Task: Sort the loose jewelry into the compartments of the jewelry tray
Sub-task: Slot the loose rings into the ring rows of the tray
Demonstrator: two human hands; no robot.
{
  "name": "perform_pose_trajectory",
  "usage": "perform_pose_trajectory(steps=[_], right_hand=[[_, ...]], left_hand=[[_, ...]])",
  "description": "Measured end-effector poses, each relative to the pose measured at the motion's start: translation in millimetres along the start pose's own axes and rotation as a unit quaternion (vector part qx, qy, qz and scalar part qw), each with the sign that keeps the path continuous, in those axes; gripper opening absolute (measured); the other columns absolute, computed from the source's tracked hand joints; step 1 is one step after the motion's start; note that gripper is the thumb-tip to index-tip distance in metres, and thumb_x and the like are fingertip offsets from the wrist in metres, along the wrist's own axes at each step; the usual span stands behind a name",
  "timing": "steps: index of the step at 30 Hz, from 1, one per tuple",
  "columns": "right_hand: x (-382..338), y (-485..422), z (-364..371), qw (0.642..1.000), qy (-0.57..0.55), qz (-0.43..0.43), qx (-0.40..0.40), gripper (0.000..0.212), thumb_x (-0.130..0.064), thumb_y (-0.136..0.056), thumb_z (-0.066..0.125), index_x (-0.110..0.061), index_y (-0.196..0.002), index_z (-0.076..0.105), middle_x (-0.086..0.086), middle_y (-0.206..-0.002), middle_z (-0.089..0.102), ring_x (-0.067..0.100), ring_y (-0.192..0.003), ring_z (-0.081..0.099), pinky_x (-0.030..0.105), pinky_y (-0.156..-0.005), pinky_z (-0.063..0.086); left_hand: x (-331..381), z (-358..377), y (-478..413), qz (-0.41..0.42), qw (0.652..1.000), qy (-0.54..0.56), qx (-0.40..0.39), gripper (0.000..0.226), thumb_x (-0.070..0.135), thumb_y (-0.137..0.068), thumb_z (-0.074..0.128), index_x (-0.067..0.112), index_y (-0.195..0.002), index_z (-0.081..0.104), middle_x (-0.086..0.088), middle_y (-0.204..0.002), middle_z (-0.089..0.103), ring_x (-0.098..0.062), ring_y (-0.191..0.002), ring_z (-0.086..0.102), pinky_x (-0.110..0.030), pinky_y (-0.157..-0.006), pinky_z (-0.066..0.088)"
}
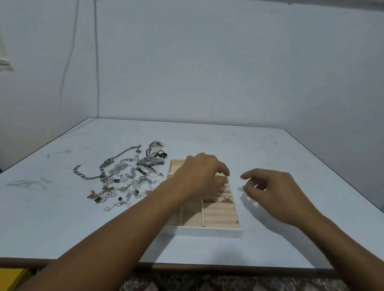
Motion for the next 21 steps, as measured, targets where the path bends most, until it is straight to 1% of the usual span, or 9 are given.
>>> perform_pose_trajectory(steps=[2,5,8,9,12,14,17,21], right_hand=[[19.6,-11.0,-11.7,0.999,-0.018,0.040,0.010,0.020,-0.019,-0.086,0.064,-0.025,-0.104,0.069,-0.013,-0.083,0.070,0.006,-0.079,0.066,0.014,-0.063,0.043],[46.9,-25.0,-18.4,0.996,-0.018,0.091,-0.008,0.023,-0.022,-0.086,0.066,-0.022,-0.109,0.066,-0.011,-0.090,0.071,0.010,-0.086,0.065,0.017,-0.062,0.040],[67.2,-32.1,-12.4,0.992,0.012,0.123,-0.032,0.024,-0.020,-0.087,0.064,-0.019,-0.111,0.065,-0.005,-0.099,0.068,0.015,-0.092,0.061,0.021,-0.069,0.039],[71.9,-33.5,-9.0,0.991,0.025,0.125,-0.040,0.023,-0.020,-0.086,0.063,-0.020,-0.110,0.066,-0.005,-0.098,0.068,0.015,-0.092,0.060,0.021,-0.071,0.039],[78.9,-37.2,-2.7,0.992,0.025,0.117,-0.047,0.010,-0.026,-0.085,0.067,-0.022,-0.094,0.070,-0.008,-0.086,0.068,0.013,-0.082,0.061,0.016,-0.062,0.039],[80.1,-38.1,-1.4,0.993,0.015,0.112,-0.040,0.006,-0.029,-0.084,0.069,-0.024,-0.085,0.071,-0.007,-0.080,0.068,0.010,-0.074,0.061,0.017,-0.058,0.040],[81.2,-38.4,1.1,0.995,0.014,0.097,-0.027,0.006,-0.028,-0.084,0.070,-0.022,-0.081,0.070,-0.005,-0.075,0.068,0.009,-0.069,0.060,0.018,-0.056,0.039],[83.4,-39.2,1.7,0.995,0.007,0.097,-0.008,0.010,-0.026,-0.083,0.072,-0.022,-0.075,0.066,-0.002,-0.076,0.068,0.012,-0.069,0.059,0.019,-0.056,0.040]], left_hand=[[11.2,7.8,-15.0,0.008,1.000,0.021,-0.008,0.023,0.036,-0.092,0.054,0.029,-0.106,0.071,0.005,-0.111,0.067,-0.019,-0.109,0.054,-0.040,-0.093,0.041],[24.7,26.9,-37.4,-0.001,0.999,0.014,-0.034,0.022,0.041,-0.092,0.055,0.029,-0.103,0.070,0.006,-0.111,0.066,-0.019,-0.111,0.049,-0.038,-0.091,0.035],[34.8,45.6,-57.8,-0.012,0.998,-0.012,-0.059,0.023,0.040,-0.090,0.058,0.027,-0.106,0.069,0.006,-0.115,0.065,-0.020,-0.117,0.045,-0.038,-0.092,0.031],[37.1,51.6,-63.1,-0.016,0.997,-0.017,-0.067,0.023,0.039,-0.090,0.059,0.026,-0.107,0.068,0.006,-0.115,0.065,-0.020,-0.117,0.044,-0.038,-0.092,0.030],[41.3,67.1,-73.8,-0.018,0.996,-0.040,-0.079,0.024,0.034,-0.090,0.058,0.025,-0.111,0.066,0.003,-0.113,0.065,-0.023,-0.116,0.044,-0.037,-0.087,0.027],[42.3,73.0,-78.5,-0.016,0.995,-0.053,-0.078,0.025,0.033,-0.091,0.057,0.025,-0.113,0.065,0.002,-0.113,0.064,-0.024,-0.116,0.044,-0.038,-0.086,0.026],[41.8,77.9,-83.9,-0.023,0.996,-0.042,-0.079,0.021,0.031,-0.092,0.057,0.026,-0.110,0.067,0.003,-0.110,0.065,-0.023,-0.113,0.045,-0.037,-0.082,0.023],[42.0,77.2,-88.3,-0.019,0.997,-0.014,-0.072,0.014,0.028,-0.088,0.062,0.026,-0.099,0.070,0.006,-0.103,0.067,-0.020,-0.108,0.048,-0.035,-0.081,0.024]])
Point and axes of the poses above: each hand's wrist, its own y-axis away from the middle knuckle, its own z-axis out of the palm, x = y × z, the point moved 7 cm from there along -y, towards the middle knuckle
